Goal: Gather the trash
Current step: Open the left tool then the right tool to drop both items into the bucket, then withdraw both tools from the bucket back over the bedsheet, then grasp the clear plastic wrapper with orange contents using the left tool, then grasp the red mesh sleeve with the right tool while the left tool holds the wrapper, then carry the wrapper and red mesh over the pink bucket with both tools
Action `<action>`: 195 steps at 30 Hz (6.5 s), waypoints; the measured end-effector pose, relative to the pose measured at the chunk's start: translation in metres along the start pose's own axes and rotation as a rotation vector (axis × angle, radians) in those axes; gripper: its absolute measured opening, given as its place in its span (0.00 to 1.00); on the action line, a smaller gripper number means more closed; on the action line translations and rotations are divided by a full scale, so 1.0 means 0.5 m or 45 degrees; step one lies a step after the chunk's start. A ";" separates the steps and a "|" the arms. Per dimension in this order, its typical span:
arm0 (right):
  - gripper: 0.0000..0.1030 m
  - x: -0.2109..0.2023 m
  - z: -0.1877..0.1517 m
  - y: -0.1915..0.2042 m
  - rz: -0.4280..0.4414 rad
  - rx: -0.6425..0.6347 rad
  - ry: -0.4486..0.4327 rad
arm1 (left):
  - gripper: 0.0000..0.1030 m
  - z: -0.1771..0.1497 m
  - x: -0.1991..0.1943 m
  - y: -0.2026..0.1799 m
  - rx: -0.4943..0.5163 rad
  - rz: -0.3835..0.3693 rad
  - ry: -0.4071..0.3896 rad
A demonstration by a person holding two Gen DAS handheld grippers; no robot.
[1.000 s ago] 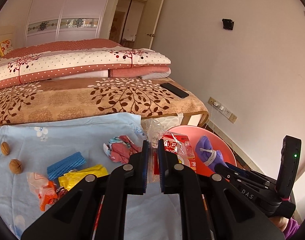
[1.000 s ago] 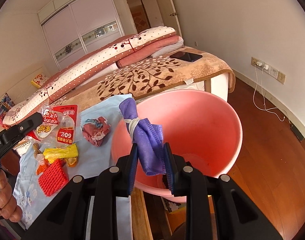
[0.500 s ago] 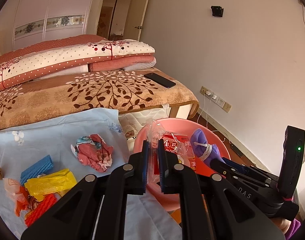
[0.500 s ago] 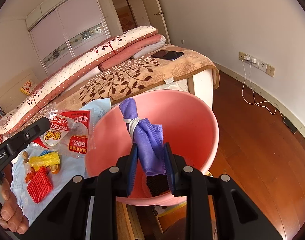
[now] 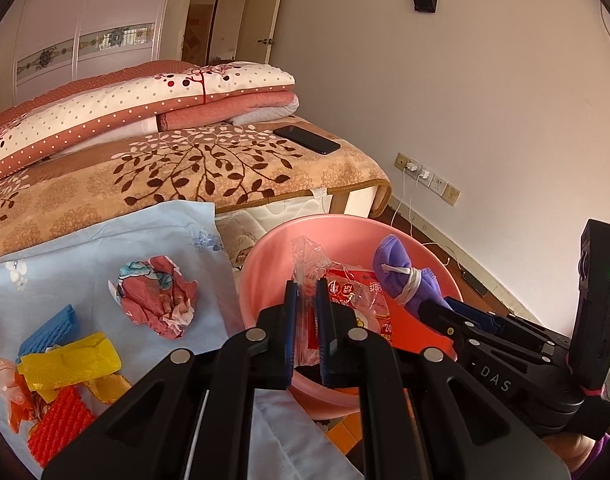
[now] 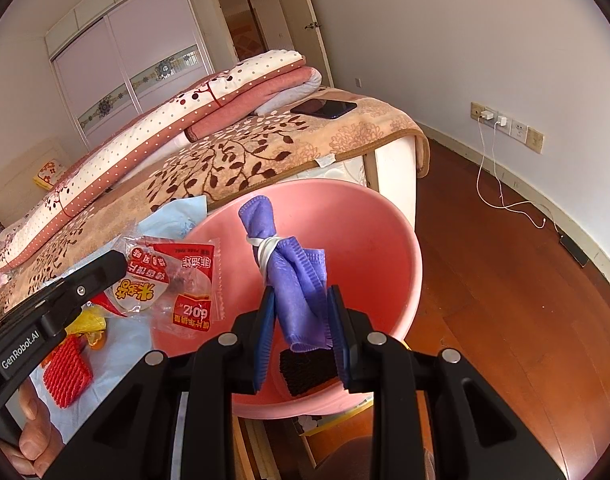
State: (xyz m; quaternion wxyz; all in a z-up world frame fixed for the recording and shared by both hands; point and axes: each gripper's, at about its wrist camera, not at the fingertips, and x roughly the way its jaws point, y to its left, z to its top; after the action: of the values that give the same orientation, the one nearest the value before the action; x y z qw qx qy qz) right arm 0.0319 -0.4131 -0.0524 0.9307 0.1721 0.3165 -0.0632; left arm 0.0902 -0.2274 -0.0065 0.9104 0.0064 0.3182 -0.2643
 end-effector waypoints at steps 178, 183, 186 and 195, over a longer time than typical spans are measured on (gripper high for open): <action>0.05 0.113 -0.141 0.460 0.669 -0.346 0.528 | 0.11 -0.176 -0.307 0.433 -0.413 0.314 0.022; 0.04 0.068 -0.121 0.438 0.689 -0.326 0.446 | 0.11 -0.171 -0.312 0.425 -0.402 0.313 0.013; 0.04 0.038 -0.108 0.420 0.677 -0.316 0.388 | 0.11 -0.165 -0.314 0.415 -0.394 0.310 0.005; 0.04 -0.018 -0.057 0.351 0.575 -0.257 0.218 | 0.11 -0.134 -0.309 0.372 -0.356 0.271 -0.029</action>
State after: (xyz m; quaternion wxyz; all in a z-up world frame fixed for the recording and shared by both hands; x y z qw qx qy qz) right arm 0.0483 -0.2392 -0.0192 0.9036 0.1494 0.3523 0.1926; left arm 0.0400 0.0183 0.0009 0.9288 -0.0894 0.3392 -0.1195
